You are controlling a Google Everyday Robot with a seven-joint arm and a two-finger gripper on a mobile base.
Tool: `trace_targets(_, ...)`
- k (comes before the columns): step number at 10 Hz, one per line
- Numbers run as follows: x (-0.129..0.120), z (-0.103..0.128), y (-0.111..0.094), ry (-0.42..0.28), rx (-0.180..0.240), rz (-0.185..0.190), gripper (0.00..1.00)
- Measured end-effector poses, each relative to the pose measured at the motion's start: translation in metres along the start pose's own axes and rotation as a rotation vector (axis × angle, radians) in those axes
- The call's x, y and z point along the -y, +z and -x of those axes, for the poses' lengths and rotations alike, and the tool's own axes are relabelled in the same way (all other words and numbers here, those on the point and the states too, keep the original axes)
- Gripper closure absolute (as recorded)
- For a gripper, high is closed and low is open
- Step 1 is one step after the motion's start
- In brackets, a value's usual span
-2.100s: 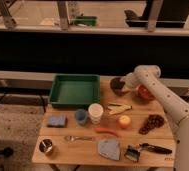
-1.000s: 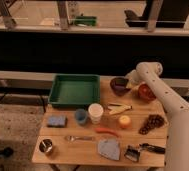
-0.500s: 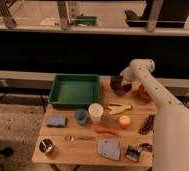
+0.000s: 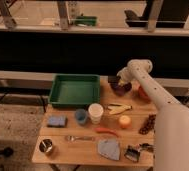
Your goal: Wipe purple bowl with eraser
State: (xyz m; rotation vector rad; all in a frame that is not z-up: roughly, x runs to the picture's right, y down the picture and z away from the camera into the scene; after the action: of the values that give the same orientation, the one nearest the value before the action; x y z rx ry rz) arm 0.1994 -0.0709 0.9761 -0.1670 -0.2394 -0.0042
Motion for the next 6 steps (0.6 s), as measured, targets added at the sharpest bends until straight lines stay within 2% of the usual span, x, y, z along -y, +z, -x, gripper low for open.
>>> trace_targets(3,-0.021,0.005,-0.022,0.007,0.023,0.005,1.0)
trace_targets(6,-0.048,0.008,-0.042,0.014,0.042,0.028,1.0)
